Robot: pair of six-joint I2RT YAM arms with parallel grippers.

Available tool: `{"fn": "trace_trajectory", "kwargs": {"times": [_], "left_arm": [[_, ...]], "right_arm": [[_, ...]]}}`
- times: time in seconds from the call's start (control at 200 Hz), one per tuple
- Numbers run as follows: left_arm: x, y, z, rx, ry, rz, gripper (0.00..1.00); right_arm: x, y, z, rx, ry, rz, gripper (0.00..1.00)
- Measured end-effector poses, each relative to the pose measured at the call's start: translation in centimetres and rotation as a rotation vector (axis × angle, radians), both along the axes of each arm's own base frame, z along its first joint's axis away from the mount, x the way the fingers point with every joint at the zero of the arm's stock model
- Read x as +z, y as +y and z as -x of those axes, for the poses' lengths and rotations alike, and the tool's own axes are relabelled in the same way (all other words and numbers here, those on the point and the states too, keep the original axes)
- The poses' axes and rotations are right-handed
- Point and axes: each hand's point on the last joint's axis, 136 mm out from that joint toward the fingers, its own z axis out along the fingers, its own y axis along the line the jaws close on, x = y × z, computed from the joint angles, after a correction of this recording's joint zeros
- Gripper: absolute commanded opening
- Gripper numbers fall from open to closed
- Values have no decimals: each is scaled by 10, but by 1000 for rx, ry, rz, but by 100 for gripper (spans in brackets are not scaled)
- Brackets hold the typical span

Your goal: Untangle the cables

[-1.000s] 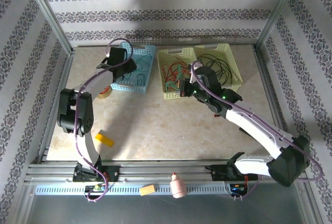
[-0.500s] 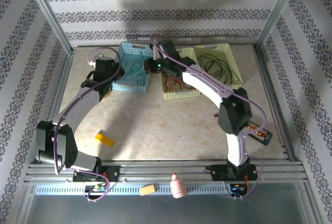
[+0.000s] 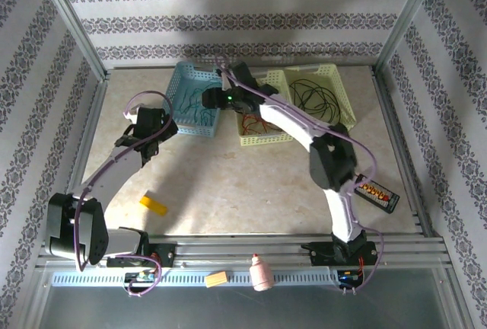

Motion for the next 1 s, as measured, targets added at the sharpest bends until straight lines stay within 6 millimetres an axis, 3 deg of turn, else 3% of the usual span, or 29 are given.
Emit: {"fn": "trace_trajectory", "kwargs": {"times": [0.08,0.165,0.225,0.27,0.295,0.405,0.51,0.6,0.695,0.825,0.905,1.0], "left_arm": [[-4,5,2,3,2,-33,99],[-7,16,10,18,3,-97,99],[-4,24,16,28,-11,-148,99],[1,31,19,41,-36,-197,99],[5,35,21,48,-53,-226,99],[17,52,25,86,-135,-341,99],[12,63,30,108,-146,-435,99],[1,68,29,112,-103,-488,99],[-15,72,24,115,-39,-517,99],[-35,73,15,99,28,-537,99],[-46,71,8,75,42,-542,99],[-55,67,-3,36,35,-549,99]], "right_arm": [[27,-40,26,-51,-100,33,66],[58,-95,56,-152,-233,46,70],[66,-138,74,-244,-299,65,73],[65,-173,84,-329,-344,81,87],[58,-193,90,-383,-355,95,98],[8,-278,119,-601,-383,217,99],[-48,-332,148,-734,-379,335,98],[-74,-372,164,-848,-351,385,98],[-67,-399,166,-944,-395,386,99],[-54,-398,158,-884,-474,456,99],[-64,-398,153,-848,-456,503,98],[-90,-400,147,-809,-387,578,99]]}}
